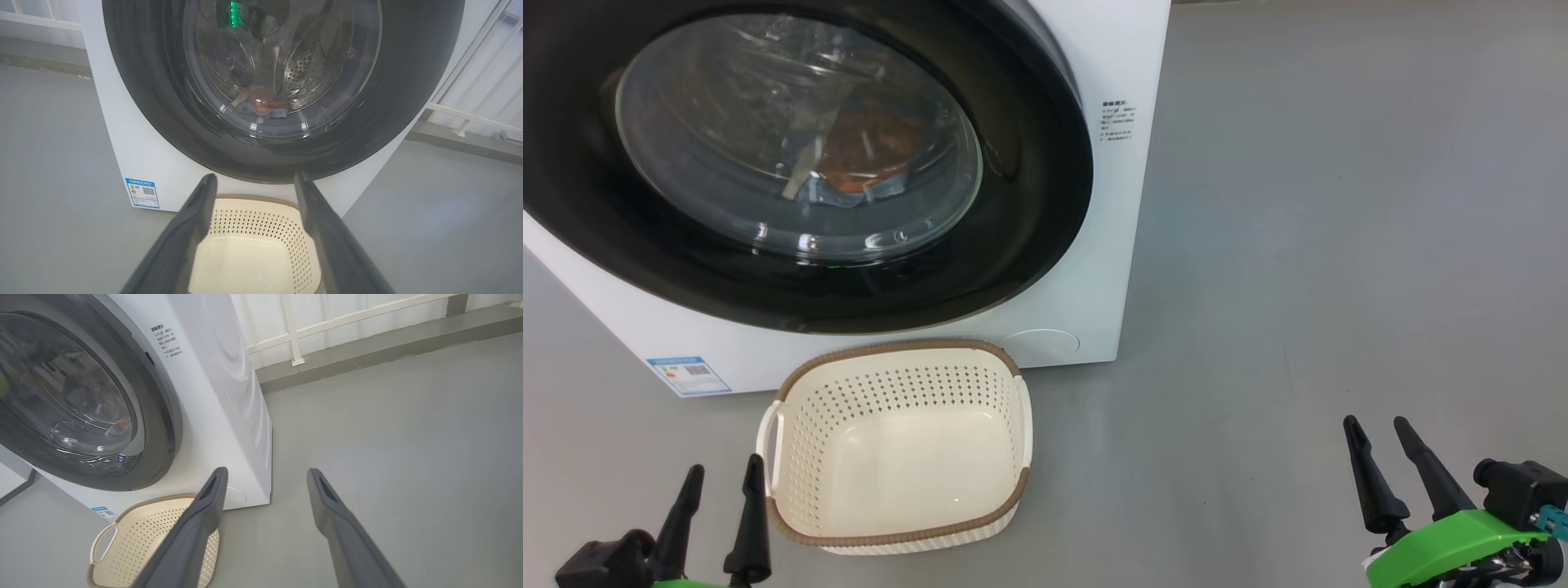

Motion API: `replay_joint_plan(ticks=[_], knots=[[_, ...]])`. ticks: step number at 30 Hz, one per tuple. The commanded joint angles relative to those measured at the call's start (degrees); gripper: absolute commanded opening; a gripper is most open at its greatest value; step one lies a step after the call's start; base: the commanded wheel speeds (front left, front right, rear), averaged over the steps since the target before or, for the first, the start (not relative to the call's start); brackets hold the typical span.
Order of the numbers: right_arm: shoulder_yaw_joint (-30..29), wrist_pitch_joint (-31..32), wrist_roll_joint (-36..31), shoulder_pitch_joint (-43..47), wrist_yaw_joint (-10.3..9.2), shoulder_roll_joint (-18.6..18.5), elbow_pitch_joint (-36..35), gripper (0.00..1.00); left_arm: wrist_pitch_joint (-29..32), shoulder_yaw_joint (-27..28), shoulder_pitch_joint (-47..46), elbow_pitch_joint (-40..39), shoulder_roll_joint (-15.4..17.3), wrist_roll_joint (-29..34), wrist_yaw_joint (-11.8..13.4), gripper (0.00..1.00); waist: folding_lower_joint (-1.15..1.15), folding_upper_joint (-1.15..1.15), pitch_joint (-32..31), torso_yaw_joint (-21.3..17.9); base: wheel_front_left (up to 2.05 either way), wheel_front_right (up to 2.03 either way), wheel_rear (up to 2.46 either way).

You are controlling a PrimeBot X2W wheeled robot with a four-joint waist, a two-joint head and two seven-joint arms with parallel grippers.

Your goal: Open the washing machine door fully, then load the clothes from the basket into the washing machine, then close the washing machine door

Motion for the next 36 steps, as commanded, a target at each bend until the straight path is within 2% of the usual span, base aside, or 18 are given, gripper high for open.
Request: replay_joint_plan(ticks=[1,28,29,36], knots=[[0.8,-0.3,-0.4,0.2,-0.06,-1.2,-1.5,1.00,-0.4,2.3,-0.5,-0.9,1.1,0.4,-0.1,1.00,0.00,0.00,0.2,0.0,0.00,0.00,0.00],[0.7,-0.3,-1.3,-0.6,-0.06,-0.4,-2.3,1.00,-0.4,3.9,-0.8,-1.6,0.7,0.9,-0.1,1.00,0.00,0.00,1.3,-0.2,0.00,0.00,0.00],[-0.6,0.0,-0.5,0.1,0.00,0.4,-0.7,0.00,0.0,1.5,0.0,0.0,-0.2,0.9,0.0,0.00,0.00,0.00,1.3,-0.2,0.00,0.00,0.00],[-0.7,0.6,1.3,0.5,0.00,2.0,1.3,0.00,0.6,1.2,0.1,2.0,-2.0,-1.0,0.0,0.00,0.03,0.00,1.2,-0.2,0.00,0.00,0.00]])
